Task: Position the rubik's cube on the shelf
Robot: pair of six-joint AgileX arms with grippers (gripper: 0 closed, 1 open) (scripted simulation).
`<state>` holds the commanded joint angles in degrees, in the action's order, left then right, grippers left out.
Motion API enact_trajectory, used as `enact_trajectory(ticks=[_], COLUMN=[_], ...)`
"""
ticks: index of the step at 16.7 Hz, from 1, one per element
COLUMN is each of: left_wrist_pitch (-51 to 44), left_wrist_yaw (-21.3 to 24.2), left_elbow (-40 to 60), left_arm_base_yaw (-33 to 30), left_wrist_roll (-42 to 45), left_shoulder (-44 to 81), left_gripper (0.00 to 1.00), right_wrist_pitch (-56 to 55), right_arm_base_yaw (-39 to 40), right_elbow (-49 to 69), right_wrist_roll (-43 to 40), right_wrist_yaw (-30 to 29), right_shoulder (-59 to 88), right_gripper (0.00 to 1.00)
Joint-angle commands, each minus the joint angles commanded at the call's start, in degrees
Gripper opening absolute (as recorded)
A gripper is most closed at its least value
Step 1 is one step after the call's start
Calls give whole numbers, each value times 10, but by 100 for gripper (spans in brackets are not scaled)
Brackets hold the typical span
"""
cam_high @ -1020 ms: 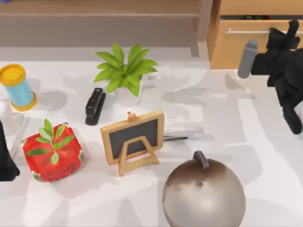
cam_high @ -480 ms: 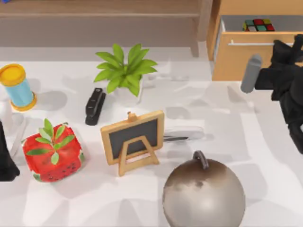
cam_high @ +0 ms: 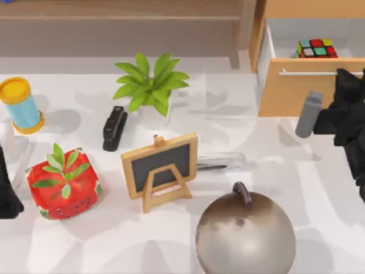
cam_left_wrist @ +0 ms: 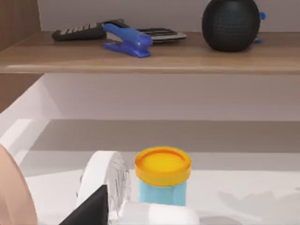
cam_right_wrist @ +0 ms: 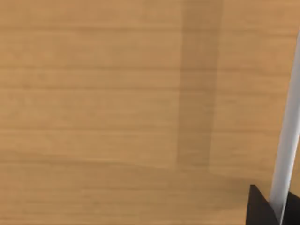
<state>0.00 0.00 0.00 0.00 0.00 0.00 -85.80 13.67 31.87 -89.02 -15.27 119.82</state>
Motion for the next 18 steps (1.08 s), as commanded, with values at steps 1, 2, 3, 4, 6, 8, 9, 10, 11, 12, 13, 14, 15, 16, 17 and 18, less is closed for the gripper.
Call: enact_trajectory(ticks=[1, 2, 3, 4, 6, 8, 9, 10, 11, 12, 13, 14, 15, 16, 17, 18], left_wrist_pitch=[0, 0, 0, 0, 0, 0, 0, 0, 0, 0, 0, 0, 0, 0, 0, 0], left_wrist_yaw=[0, 0, 0, 0, 0, 0, 0, 0, 0, 0, 0, 0, 0, 0, 0, 0], left_elbow=[0, 0, 0, 0, 0, 0, 0, 0, 0, 0, 0, 0, 0, 0, 0, 0], left_arm_base_yaw=[0, 0, 0, 0, 0, 0, 0, 0, 0, 0, 0, 0, 0, 0, 0, 0], left_wrist_roll=[0, 0, 0, 0, 0, 0, 0, 0, 0, 0, 0, 0, 0, 0, 0, 0], left_shoulder=[0, 0, 0, 0, 0, 0, 0, 0, 0, 0, 0, 0, 0, 0, 0, 0], left_gripper=[100, 100, 100, 100, 100, 100, 100, 100, 100, 100, 100, 100, 100, 100, 100, 100], right_wrist_pitch=[-12, -19, -21, -21, -21, -30, -43, -55, -66, -77, -91, -105, -116, -122, -122, -122], right_arm_base_yaw=[3, 6, 6, 6, 4, 9, 14, 18, 24, 29, 33, 38, 43, 47, 47, 47], right_elbow=[-14, -22, -24, -24, -21, -30, -43, -58, -80, -107, -129, -146, -157, -162, -163, -163], right_wrist_roll=[0, 1, 1, 1, 0, 0, 1, 1, 1, 1, 1, 1, 1, 1, 1, 1], right_wrist_yaw=[-3, -7, -9, -9, -8, -14, -19, -23, -27, -30, -34, -39, -45, -49, -50, -50], right_shoulder=[-8, -14, -16, -16, -15, -20, -24, -28, -32, -35, -39, -43, -49, -53, -54, -54], right_gripper=[0, 0, 0, 0, 0, 0, 0, 0, 0, 0, 0, 0, 0, 0, 0, 0])
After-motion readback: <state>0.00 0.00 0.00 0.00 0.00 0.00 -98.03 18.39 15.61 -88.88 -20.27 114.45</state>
